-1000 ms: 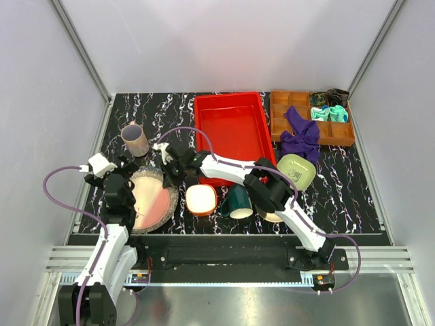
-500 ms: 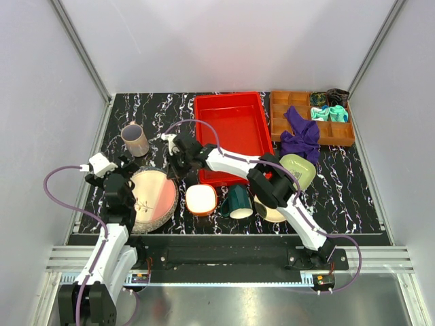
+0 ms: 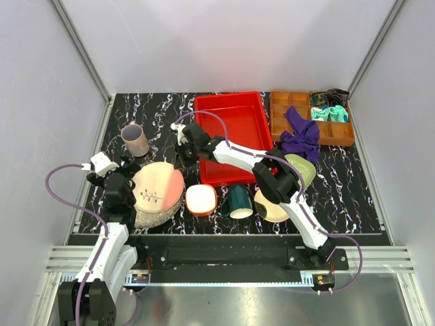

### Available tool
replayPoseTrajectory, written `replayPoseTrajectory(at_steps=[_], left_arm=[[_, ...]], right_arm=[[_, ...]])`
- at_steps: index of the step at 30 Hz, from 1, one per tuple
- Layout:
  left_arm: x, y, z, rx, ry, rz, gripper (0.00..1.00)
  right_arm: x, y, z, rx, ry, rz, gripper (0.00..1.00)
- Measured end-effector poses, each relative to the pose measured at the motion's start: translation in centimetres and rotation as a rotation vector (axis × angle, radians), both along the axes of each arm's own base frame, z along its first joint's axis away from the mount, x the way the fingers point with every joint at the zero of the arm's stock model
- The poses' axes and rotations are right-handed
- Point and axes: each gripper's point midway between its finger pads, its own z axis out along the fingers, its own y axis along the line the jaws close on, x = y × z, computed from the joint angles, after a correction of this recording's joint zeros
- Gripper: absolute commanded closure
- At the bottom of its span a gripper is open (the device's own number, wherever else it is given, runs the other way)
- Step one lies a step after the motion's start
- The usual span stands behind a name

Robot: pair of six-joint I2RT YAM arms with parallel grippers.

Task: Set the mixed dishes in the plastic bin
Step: Move the plate to the center of the board.

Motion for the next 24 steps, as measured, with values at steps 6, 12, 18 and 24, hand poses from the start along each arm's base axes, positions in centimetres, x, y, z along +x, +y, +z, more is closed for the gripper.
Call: replayPoseTrajectory(at_steps=[6, 12, 18, 24], left_arm=[[0.2, -0.3, -0.2, -0.006, 0.005, -0.014, 0.01], [0.3, -0.5, -0.2, -0.017, 0.001, -0.029, 0.01], [0.6, -1.1, -0.9, -0.027, 0.020, -0.058, 0.01], [1.0, -1.8, -1.9, -0.038, 0.055, -0.100, 0.01]], right_arm=[[2.2, -1.5, 0.5, -0.009, -0.022, -0.054, 1.00], [2.9, -1.9, 0.7, -0.016, -0.038, -0.075, 1.00], [3.1, -2.0, 0.8, -0.017, -0.044, -0.082, 1.00], [4.5, -2.9, 1.4, -0.034, -0.064, -0.112, 1.00]])
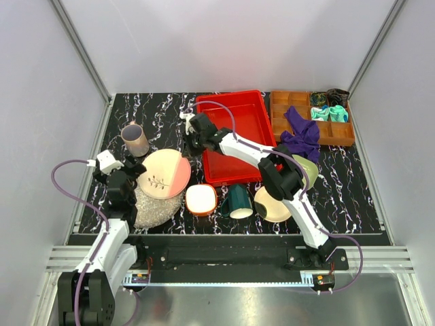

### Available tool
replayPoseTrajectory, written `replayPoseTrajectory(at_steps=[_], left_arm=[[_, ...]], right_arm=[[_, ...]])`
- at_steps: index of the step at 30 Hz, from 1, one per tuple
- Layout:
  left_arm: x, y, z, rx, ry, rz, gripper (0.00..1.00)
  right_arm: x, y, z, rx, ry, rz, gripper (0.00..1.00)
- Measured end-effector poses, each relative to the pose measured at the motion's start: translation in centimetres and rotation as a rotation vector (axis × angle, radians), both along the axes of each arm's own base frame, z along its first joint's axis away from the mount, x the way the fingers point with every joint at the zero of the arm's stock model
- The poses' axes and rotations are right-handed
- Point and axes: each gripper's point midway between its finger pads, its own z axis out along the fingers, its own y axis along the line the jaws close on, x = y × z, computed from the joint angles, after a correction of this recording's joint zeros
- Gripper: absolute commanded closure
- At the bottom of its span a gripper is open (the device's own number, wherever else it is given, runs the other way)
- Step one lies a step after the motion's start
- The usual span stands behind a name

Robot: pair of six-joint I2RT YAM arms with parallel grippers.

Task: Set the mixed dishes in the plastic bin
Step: Move the plate to the center of the board.

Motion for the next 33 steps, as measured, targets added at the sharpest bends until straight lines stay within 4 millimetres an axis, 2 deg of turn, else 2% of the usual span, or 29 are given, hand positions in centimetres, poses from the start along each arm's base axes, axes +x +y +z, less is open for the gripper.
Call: replayPoseTrajectory(at_steps=[9, 17, 27, 33], left_arm=[[0.3, -0.7, -1.4, -0.010, 0.052, -0.039, 0.01], [1.7, -1.9, -2.4, -0.048, 0.126, -0.102, 0.01], [2.3, -2.6, -2.3, -0.065, 0.132, -0.138, 0.01], [2.5, -2.8, -1.9, -0.065, 0.124, -0.146, 0.01]], right_arm=[[2.0, -1.0, 1.2, -0.017, -0.035, -0.045, 1.00], [3.2, -0.5, 2.2, -0.012, -0.072, -0.052, 1.00], [4.6, -0.8, 1.2, -0.031, -0.068, -0.069, 1.00], [6.2, -1.2, 0.5, -0.029, -0.069, -0.090, 1.00]])
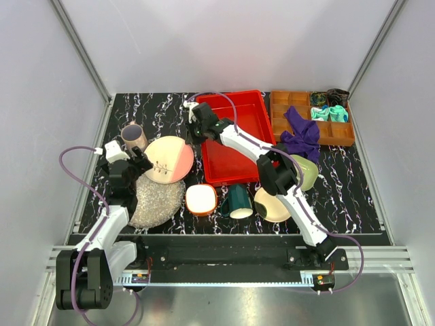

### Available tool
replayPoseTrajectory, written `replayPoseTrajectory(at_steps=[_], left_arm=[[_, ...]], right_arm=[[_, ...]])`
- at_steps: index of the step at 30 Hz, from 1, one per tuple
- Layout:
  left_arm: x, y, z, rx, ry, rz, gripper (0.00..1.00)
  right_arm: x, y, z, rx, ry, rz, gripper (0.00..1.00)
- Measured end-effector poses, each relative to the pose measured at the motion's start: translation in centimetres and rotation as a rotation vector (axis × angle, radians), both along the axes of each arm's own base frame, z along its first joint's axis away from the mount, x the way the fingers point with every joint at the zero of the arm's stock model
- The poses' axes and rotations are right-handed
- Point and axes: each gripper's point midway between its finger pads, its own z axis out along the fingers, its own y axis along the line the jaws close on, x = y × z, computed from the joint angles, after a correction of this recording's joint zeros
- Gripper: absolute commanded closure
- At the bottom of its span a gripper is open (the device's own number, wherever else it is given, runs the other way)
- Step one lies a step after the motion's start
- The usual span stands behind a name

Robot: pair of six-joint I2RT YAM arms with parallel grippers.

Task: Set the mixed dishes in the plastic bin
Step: Move the plate to the center of the board.

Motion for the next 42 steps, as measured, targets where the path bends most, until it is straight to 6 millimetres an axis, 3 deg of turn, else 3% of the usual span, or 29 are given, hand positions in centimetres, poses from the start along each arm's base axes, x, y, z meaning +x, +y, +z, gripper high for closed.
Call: replayPoseTrajectory(at_steps=[10, 24, 42], left_arm=[[0.2, -0.2, 0.5, 0.003, -0.010, -0.013, 0.01], [0.2, -0.2, 0.5, 0.003, -0.009, -0.016, 0.01], [0.2, -0.2, 0.5, 0.007, -0.008, -0.018, 0.01]], right_arm=[[2.0, 0.0, 0.3, 0.028, -0.017, -0.019, 1.00], [2.5, 0.9, -1.0, 0.044, -0.008, 0.000, 1.00], [2.9, 1.2, -1.0, 0.056, -0.015, 0.015, 1.00]])
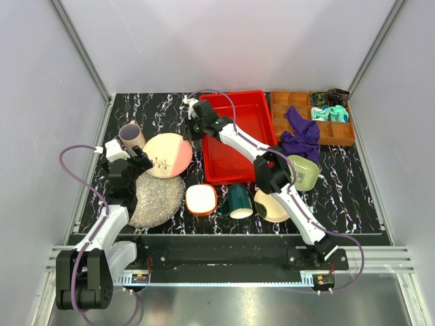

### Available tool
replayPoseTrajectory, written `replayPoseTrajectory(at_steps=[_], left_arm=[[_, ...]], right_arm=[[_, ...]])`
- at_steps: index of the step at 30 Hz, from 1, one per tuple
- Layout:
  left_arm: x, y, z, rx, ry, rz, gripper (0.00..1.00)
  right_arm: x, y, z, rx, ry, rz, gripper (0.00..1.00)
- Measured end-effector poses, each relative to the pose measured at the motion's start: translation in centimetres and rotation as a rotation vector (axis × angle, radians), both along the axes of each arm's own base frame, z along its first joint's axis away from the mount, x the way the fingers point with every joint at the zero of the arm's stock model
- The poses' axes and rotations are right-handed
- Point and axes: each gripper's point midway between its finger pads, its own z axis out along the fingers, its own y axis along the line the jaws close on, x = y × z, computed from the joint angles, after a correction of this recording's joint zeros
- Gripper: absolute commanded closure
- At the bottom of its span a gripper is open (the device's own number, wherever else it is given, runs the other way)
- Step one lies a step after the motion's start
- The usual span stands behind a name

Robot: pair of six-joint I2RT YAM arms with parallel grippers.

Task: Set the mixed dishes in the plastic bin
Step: Move the plate to the center of the board.

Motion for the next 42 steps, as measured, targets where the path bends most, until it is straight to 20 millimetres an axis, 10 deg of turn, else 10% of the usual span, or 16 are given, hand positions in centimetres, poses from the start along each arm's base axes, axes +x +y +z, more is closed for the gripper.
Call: replayPoseTrajectory(at_steps=[42], left_arm=[[0.00, -0.01, 0.00, 0.000, 0.000, 0.000, 0.01]], right_arm=[[0.06, 0.37, 0.33, 0.017, -0.017, 0.026, 0.68]])
